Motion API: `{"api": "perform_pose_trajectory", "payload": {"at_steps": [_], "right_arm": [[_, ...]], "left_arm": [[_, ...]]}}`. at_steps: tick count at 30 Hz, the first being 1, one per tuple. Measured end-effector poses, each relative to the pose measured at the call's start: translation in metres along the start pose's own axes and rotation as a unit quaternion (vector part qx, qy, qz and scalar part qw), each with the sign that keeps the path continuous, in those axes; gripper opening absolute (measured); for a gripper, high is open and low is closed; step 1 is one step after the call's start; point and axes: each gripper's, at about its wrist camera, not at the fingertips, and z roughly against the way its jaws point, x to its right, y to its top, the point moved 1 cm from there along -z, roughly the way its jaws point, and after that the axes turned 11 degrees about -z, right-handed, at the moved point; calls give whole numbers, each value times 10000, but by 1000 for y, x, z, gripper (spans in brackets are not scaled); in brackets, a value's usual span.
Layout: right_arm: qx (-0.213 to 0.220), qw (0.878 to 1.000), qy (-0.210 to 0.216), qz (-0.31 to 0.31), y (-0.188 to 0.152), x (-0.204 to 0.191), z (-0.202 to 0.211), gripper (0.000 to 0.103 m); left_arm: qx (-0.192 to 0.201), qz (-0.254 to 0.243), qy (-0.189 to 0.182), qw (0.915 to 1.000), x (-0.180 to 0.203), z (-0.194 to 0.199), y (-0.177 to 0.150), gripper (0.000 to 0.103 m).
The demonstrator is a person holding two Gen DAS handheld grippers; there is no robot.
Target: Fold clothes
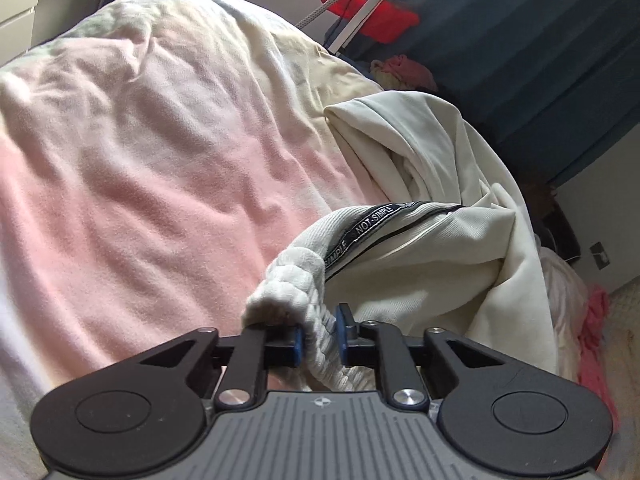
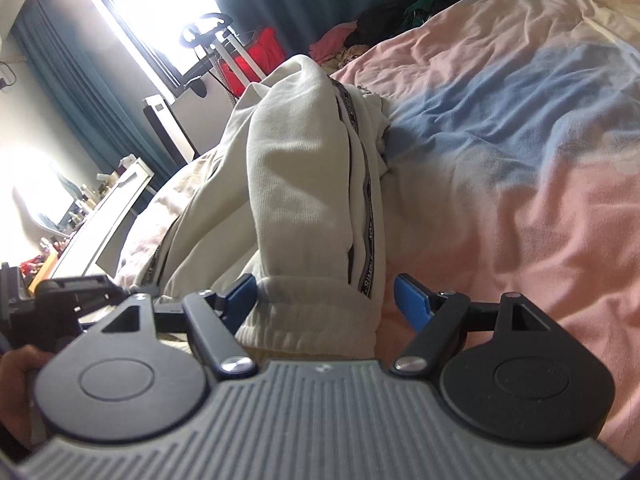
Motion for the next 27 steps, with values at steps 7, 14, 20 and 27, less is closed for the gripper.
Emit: {"api": "perform_pose_trajectory", "payload": {"at_steps": [7, 14, 20, 27], "right_arm": [[-17, 9999, 13, 101, -4, -3, -1, 78], [-68, 9971, 537, -537, -3, 6, 0, 79], [-17, 9878, 965, -1221, 1, 17, 3, 79], [-239, 9819, 715, -1740, 5, 41, -16, 79]], "left_arm": [[457, 252, -1037, 9932, -20, 37, 22, 9], [-187, 311, -406, 9985, -54, 8, 16, 9], [-95, -626, -123, 9979, -26, 17, 17, 13], [-80, -1296, 55, 9915, -9, 45, 2, 53]]}}
